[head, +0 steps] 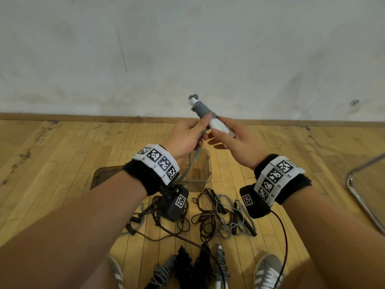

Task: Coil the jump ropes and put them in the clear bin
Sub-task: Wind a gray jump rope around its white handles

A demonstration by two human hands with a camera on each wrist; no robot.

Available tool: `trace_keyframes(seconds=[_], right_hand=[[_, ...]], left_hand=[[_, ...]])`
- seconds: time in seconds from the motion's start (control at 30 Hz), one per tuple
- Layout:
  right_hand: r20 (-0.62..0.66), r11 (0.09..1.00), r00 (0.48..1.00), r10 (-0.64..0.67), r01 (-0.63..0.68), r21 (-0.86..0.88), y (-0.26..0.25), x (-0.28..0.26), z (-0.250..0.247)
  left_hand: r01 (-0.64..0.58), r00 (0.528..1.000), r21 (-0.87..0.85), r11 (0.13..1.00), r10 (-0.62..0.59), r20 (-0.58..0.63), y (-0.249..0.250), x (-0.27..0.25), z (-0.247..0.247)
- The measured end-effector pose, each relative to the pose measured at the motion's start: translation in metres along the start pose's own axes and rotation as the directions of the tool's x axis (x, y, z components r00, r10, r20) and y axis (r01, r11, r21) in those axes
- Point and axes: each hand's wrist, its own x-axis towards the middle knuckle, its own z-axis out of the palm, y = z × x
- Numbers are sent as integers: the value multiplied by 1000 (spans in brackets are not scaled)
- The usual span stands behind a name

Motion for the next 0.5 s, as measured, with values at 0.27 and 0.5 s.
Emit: trace_keyframes(seconds=[0.27, 0.5], right_hand=[[-161, 950, 972, -172, 121, -287, 4, -3, -7], [-236, 932, 943, -235, 149, -332, 5, -3, -8]], left_hand=[[-112, 987, 170, 979, 91, 131, -1, 2, 0], [-124, 982, 317, 940, 70, 177, 2, 3, -6]])
